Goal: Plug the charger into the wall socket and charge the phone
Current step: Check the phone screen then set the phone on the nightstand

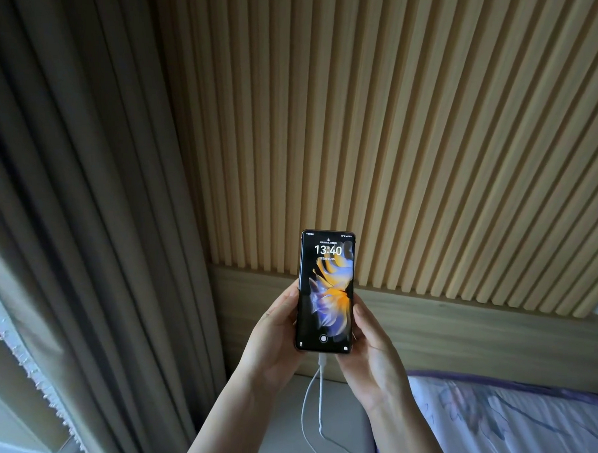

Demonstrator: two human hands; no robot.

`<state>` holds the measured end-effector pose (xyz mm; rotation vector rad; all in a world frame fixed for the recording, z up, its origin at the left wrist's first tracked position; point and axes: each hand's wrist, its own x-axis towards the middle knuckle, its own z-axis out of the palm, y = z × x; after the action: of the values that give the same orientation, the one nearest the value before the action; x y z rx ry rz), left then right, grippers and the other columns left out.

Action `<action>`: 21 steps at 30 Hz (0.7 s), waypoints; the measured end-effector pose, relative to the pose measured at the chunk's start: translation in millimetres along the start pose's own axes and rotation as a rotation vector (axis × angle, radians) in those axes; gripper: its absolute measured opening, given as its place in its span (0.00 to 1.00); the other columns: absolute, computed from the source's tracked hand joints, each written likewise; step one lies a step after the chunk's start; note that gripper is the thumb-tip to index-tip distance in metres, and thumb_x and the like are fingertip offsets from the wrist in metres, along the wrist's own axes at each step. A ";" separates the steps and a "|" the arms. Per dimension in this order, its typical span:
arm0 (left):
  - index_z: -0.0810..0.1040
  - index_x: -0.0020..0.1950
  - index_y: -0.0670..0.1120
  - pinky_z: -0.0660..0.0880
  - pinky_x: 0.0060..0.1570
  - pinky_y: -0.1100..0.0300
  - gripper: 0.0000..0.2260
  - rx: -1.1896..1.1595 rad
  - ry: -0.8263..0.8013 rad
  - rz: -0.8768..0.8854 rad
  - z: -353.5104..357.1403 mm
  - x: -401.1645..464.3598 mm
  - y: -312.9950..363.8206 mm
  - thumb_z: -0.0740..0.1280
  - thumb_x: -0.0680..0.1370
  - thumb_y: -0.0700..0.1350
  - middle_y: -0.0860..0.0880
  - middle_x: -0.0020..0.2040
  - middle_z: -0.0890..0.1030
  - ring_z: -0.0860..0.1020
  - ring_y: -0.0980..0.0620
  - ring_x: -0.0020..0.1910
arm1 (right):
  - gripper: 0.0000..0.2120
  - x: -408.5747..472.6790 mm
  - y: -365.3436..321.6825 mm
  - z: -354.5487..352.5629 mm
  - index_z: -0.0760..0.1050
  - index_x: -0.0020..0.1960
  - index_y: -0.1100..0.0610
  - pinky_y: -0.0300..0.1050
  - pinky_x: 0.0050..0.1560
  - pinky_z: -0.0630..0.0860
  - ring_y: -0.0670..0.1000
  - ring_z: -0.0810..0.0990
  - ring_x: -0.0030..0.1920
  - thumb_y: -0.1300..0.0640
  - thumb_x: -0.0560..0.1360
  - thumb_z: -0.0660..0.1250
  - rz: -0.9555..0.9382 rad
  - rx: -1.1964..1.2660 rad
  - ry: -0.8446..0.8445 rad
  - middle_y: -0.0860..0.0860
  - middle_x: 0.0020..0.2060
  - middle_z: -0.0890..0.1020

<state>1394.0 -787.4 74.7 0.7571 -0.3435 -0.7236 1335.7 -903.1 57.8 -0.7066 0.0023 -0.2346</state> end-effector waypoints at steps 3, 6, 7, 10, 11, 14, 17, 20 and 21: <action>0.75 0.67 0.42 0.71 0.66 0.48 0.18 -0.001 0.000 0.000 0.4 -1.3 1.5 0.56 0.81 0.49 0.40 0.67 0.76 0.74 0.43 0.66 | 0.20 2.3 1.7 0.0 0.70 0.67 0.64 0.59 0.74 0.58 0.61 0.69 0.69 0.56 0.79 0.57 0.005 -0.014 0.027 0.63 0.68 0.72; 0.77 0.65 0.44 0.75 0.62 0.50 0.17 -0.018 0.020 0.007 -2.3 -1.5 1.2 0.56 0.80 0.47 0.41 0.65 0.78 0.76 0.42 0.64 | 0.20 3.7 3.8 -0.7 0.69 0.68 0.65 0.59 0.74 0.58 0.62 0.69 0.70 0.57 0.78 0.57 0.011 -0.021 0.029 0.64 0.68 0.72; 0.77 0.65 0.44 0.76 0.61 0.50 0.17 -0.027 0.024 0.006 -3.6 -1.1 0.7 0.56 0.80 0.46 0.40 0.65 0.78 0.76 0.42 0.64 | 0.20 3.9 4.8 -1.1 0.69 0.68 0.65 0.59 0.74 0.57 0.62 0.68 0.70 0.57 0.78 0.57 0.013 -0.022 0.030 0.64 0.68 0.71; 0.77 0.64 0.43 0.75 0.61 0.49 0.17 -0.045 0.039 -0.010 -7.4 0.4 1.0 0.57 0.80 0.46 0.40 0.65 0.77 0.76 0.41 0.65 | 0.20 5.9 7.3 -2.2 0.69 0.68 0.65 0.59 0.74 0.57 0.62 0.67 0.70 0.58 0.78 0.57 0.021 -0.012 0.041 0.64 0.68 0.71; 0.77 0.65 0.43 0.75 0.63 0.49 0.17 -0.042 0.043 -0.013 -9.0 1.2 0.7 0.57 0.80 0.46 0.39 0.66 0.77 0.75 0.41 0.65 | 0.20 6.8 8.0 -2.7 0.69 0.68 0.65 0.59 0.74 0.57 0.62 0.67 0.70 0.58 0.78 0.57 0.026 -0.008 0.044 0.64 0.68 0.71; 0.77 0.65 0.41 0.72 0.65 0.47 0.17 -0.057 0.055 -0.019 -15.0 3.2 -2.2 0.59 0.79 0.45 0.38 0.67 0.76 0.74 0.40 0.66 | 0.20 8.4 11.9 -5.8 0.69 0.67 0.65 0.58 0.73 0.60 0.62 0.68 0.70 0.58 0.78 0.56 0.048 -0.013 0.055 0.64 0.68 0.71; 0.76 0.65 0.41 0.69 0.68 0.45 0.17 -0.082 0.086 -0.038 -23.8 3.4 -9.8 0.58 0.79 0.45 0.37 0.67 0.75 0.73 0.39 0.67 | 0.20 9.7 19.9 -13.8 0.69 0.67 0.65 0.58 0.72 0.61 0.62 0.69 0.69 0.58 0.78 0.57 0.077 0.025 0.078 0.64 0.68 0.71; 0.79 0.62 0.41 0.72 0.65 0.47 0.16 -0.117 0.130 -0.081 -34.9 1.4 -19.9 0.58 0.80 0.45 0.39 0.66 0.77 0.75 0.40 0.65 | 0.20 9.1 31.8 -23.6 0.72 0.66 0.64 0.55 0.70 0.65 0.58 0.74 0.65 0.57 0.77 0.57 0.113 0.057 0.083 0.62 0.65 0.75; 0.80 0.60 0.41 0.73 0.64 0.48 0.16 -0.129 0.142 -0.094 -39.3 0.4 -23.5 0.59 0.79 0.46 0.40 0.64 0.78 0.76 0.41 0.63 | 0.20 8.9 36.6 -27.8 0.72 0.66 0.63 0.54 0.69 0.66 0.57 0.75 0.65 0.57 0.77 0.57 0.124 0.064 0.093 0.61 0.65 0.76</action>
<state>1403.9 -779.9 30.6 0.7013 -0.1312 -0.7680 1349.9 -895.9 13.8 -0.6293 0.1267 -0.1482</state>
